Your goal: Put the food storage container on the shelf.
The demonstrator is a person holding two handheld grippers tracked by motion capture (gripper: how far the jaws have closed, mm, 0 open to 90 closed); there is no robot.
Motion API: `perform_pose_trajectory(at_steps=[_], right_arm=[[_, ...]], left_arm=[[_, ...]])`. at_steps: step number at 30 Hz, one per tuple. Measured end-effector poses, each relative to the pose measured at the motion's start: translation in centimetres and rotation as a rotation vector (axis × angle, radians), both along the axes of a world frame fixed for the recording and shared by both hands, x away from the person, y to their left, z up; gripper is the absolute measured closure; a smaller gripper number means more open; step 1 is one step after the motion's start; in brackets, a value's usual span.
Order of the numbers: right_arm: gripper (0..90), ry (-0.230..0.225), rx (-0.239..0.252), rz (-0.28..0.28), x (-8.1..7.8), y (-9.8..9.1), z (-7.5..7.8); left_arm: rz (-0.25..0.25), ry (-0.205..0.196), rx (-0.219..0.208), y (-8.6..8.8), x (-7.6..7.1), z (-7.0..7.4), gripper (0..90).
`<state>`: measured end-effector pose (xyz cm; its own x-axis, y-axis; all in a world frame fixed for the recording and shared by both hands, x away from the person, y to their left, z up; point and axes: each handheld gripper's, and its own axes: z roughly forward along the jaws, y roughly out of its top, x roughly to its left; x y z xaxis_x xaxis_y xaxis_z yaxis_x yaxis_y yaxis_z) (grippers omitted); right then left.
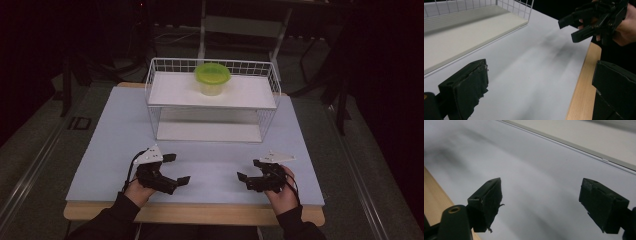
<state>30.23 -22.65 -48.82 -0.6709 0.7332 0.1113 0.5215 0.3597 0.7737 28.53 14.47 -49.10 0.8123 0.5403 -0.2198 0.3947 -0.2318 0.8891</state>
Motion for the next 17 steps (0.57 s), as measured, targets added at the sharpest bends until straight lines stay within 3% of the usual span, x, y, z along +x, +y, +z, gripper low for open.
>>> perform_pose_trajectory(at_steps=[6, 17], right_arm=[[18.3, 0.000, -0.012, -0.003, -0.01, -0.02, -0.18], [18.3, -0.002, -0.017, 0.006, -0.13, 0.18, -0.31]], left_arm=[[0.002, -0.021, 0.042, 0.09, -0.43, -0.28, 1.5], [0.017, -0.022, 0.047, 0.33, -0.33, -0.56, 1.5]])
